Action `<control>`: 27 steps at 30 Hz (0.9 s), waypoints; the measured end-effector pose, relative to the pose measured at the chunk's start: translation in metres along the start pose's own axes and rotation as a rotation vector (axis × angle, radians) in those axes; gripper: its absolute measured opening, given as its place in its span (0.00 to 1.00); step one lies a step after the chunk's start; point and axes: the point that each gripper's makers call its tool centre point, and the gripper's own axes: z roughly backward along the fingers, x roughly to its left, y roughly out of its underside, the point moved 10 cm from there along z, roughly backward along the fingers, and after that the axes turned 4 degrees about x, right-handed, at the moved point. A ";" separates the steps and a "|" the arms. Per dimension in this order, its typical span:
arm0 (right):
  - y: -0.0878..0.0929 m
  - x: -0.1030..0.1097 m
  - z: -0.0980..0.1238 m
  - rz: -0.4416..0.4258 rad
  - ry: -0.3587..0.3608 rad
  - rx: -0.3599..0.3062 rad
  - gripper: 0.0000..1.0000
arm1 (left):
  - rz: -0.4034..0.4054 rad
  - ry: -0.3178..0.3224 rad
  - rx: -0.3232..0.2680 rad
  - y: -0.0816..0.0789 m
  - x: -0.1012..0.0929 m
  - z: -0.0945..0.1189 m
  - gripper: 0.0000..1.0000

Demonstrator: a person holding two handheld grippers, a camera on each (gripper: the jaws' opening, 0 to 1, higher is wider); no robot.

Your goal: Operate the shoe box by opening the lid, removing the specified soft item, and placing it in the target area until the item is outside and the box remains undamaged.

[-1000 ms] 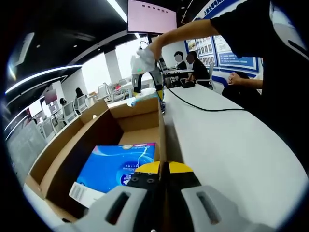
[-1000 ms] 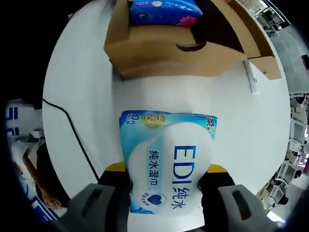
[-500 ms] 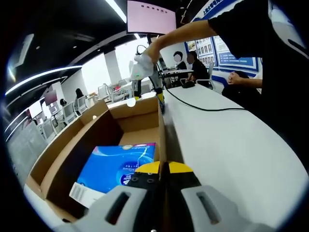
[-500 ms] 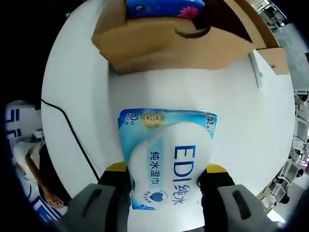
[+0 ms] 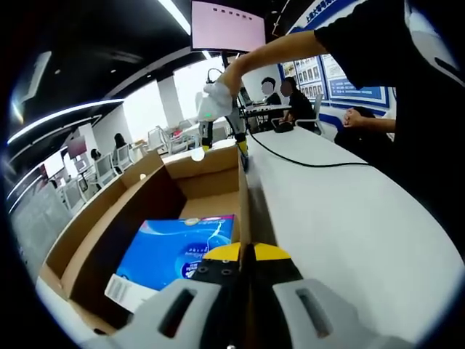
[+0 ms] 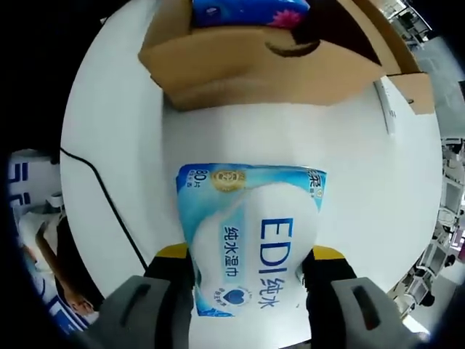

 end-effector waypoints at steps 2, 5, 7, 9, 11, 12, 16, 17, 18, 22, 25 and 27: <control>0.003 0.000 0.006 -0.012 0.013 -0.013 0.67 | 0.000 0.000 0.000 0.000 0.000 0.000 0.03; 0.006 0.000 0.011 -0.018 0.024 -0.019 0.67 | 0.000 0.000 0.000 0.000 0.000 0.000 0.03; 0.007 0.002 0.015 -0.020 0.034 -0.023 0.67 | 0.000 0.000 0.000 0.000 0.000 0.000 0.03; 0.006 0.009 0.019 -0.025 0.045 -0.025 0.66 | 0.000 -0.001 0.000 0.000 0.000 -0.001 0.03; 0.005 0.011 0.027 -0.022 0.070 -0.031 0.66 | 0.001 -0.002 0.000 0.000 0.000 -0.001 0.03; 0.006 0.010 0.027 -0.023 0.072 -0.033 0.66 | 0.001 -0.002 0.000 0.000 0.000 -0.001 0.03; 0.008 0.006 0.039 -0.022 0.106 -0.042 0.64 | 0.001 -0.002 0.000 0.000 0.000 -0.001 0.03; 0.008 0.005 0.042 -0.018 0.114 -0.045 0.64 | 0.001 -0.002 0.000 0.000 0.000 -0.001 0.03; 0.007 0.005 0.046 -0.011 0.130 -0.050 0.64 | 0.001 -0.002 0.000 0.000 0.000 -0.001 0.03; 0.000 0.004 0.068 -0.009 0.201 -0.082 0.64 | 0.000 -0.003 0.000 0.000 0.000 -0.001 0.03; -0.011 0.005 0.086 0.070 0.251 -0.074 0.56 | 0.000 -0.003 0.000 0.000 0.000 -0.001 0.03; -0.023 0.007 0.097 0.127 0.288 -0.065 0.54 | -0.001 -0.003 -0.001 0.000 0.000 -0.001 0.03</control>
